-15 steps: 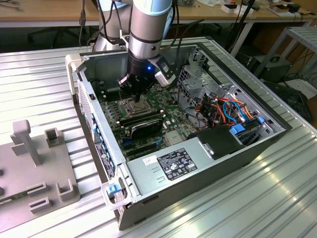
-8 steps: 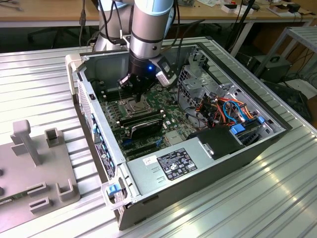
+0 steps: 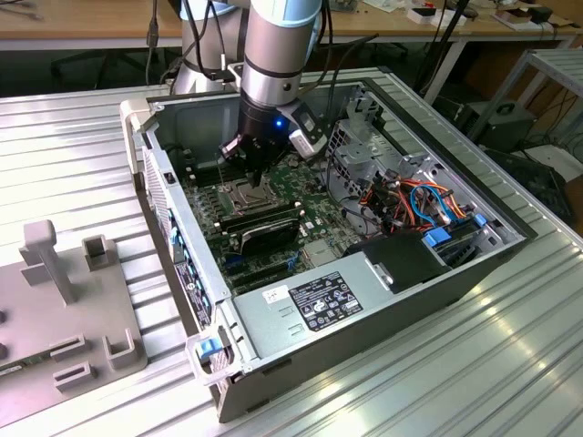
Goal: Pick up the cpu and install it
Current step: 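Close the cpu cover, then install the first cpu locking lever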
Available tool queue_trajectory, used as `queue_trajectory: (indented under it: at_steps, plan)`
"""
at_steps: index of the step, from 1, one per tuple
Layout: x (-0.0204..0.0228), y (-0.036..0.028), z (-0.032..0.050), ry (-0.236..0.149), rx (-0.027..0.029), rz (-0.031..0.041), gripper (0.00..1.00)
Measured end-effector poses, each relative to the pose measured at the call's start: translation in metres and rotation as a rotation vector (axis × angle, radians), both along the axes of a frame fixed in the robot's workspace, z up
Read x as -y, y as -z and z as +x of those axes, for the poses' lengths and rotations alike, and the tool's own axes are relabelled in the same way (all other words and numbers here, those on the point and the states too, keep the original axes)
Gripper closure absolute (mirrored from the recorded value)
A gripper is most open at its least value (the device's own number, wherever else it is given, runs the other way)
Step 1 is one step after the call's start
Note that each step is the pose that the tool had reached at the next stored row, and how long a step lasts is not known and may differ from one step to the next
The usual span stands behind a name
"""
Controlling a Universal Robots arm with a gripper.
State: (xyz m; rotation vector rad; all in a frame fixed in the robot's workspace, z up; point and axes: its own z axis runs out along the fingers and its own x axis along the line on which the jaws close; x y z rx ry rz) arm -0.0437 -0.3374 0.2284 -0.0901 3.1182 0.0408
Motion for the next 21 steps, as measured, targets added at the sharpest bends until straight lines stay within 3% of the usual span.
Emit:
queue_trajectory:
  at_steps: [4,12,14,16,21]
  plan:
    - [0.0000,-0.0083,0.0000,0.000,0.0000,0.0001,0.89]
    - [0.0001,-0.0099,-0.0010,0.000,-0.0001,-0.0002,0.89]
    - [0.0000,-0.0132,-0.0010,0.000,-0.0001,-0.0001,0.89]
    - [0.0000,-0.0208,-0.0009,0.000,0.0000,0.0001,0.89]
    - [0.0000,-0.0213,-0.0009,0.000,0.0001,0.0001,0.89]
